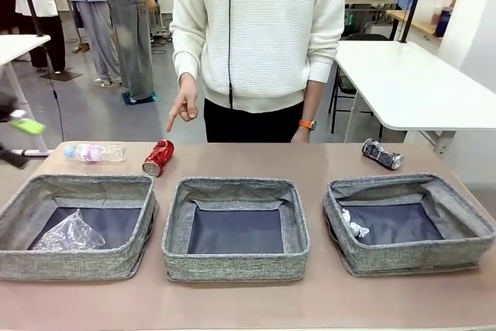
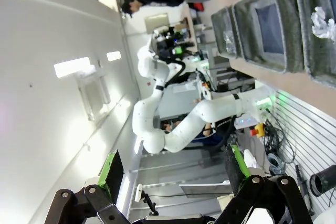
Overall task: Sort the waste into the appropriate baskets.
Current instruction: Pick up the waste item pointed out by the person.
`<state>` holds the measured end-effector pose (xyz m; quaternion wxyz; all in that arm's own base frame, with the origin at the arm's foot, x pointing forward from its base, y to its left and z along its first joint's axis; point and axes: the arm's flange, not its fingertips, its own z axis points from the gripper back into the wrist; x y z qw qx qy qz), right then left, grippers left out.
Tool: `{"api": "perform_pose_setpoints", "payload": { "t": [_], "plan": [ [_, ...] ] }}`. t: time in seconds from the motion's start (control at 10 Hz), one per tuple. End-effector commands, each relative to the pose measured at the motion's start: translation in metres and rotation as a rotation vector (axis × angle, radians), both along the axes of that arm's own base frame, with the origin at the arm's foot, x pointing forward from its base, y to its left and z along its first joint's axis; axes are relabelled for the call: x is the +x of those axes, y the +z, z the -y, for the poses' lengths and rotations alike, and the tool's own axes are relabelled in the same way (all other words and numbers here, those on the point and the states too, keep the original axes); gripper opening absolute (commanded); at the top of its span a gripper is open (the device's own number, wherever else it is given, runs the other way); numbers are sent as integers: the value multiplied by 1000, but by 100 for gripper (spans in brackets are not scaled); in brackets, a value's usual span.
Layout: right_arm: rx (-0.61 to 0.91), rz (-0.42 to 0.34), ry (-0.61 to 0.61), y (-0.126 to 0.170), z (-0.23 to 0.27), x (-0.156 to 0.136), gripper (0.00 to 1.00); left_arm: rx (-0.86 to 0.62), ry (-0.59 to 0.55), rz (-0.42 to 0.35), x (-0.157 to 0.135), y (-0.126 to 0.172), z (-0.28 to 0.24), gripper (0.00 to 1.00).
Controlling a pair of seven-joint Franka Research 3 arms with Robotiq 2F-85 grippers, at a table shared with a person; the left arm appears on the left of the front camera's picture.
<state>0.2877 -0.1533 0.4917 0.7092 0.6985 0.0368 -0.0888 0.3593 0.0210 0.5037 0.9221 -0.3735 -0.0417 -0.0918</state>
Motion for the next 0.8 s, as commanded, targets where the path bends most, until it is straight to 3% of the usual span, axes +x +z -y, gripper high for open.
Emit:
{"api": "perform_pose_setpoints", "payload": {
  "t": [0.0,0.1,0.2,0.3,0.4,0.6,0.7],
  "plan": [
    [11,-9,-3,6,0,0,100,587,-113,83,50,-14,39,100],
    [11,-9,-3,6,0,0,100,693,-88,124,63,-19,64,100],
    [11,-9,-3,6,0,0,100,715,-80,213,72,-27,89,100],
    [11,-9,-3,6,0,0,100,611,85,365,80,-31,108,100],
    [11,-9,-3,6,0,0,100,474,-129,147,68,-17,97,100],
    [11,-9,-3,6,0,0,100,474,-129,147,68,-17,97,100],
    [11,-9,-3,6,0,0,100,534,-104,222,77,-24,111,100]
  ]
}}
